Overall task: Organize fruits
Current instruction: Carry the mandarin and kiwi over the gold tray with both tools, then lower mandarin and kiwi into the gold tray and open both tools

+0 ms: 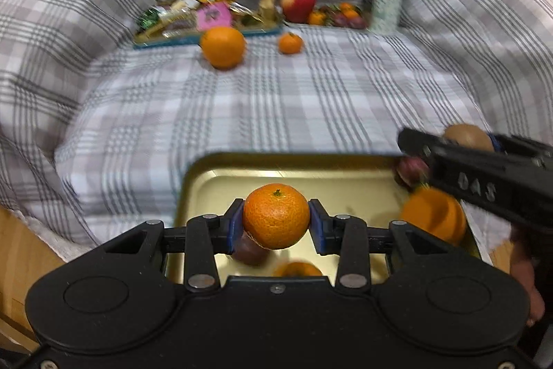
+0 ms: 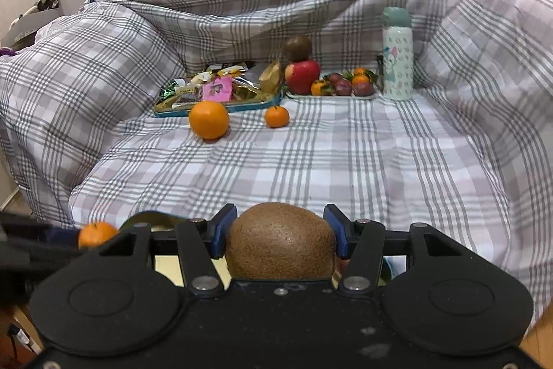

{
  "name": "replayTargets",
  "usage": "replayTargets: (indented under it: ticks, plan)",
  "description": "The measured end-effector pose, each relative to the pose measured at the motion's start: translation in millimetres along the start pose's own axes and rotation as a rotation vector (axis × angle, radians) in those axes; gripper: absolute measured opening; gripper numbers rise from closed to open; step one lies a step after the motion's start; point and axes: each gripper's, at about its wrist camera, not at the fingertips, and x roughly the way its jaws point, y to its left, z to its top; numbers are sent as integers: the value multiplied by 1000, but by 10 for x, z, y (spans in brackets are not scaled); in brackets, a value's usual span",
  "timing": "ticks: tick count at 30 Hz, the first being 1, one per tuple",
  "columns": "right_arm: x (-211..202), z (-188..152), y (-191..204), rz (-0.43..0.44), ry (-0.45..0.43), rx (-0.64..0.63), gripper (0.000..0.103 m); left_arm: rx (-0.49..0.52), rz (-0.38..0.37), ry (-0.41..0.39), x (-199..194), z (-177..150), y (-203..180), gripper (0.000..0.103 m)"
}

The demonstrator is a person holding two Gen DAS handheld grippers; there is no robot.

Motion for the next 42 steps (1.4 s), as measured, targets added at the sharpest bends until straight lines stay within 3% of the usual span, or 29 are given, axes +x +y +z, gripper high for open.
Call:
replayTargets:
  ticks: [16,26,42]
  plan:
    - [-216,-169,-208,-61,2,60,58,120,-114,120,221,-357,-398,48]
    - [-200,-189,-176,-54,14,51,58,117,-140,111,175,-370,-390,48]
    - [94,-252,225,-1,57,-67,58,-84,183,-17,8,-280,142,48]
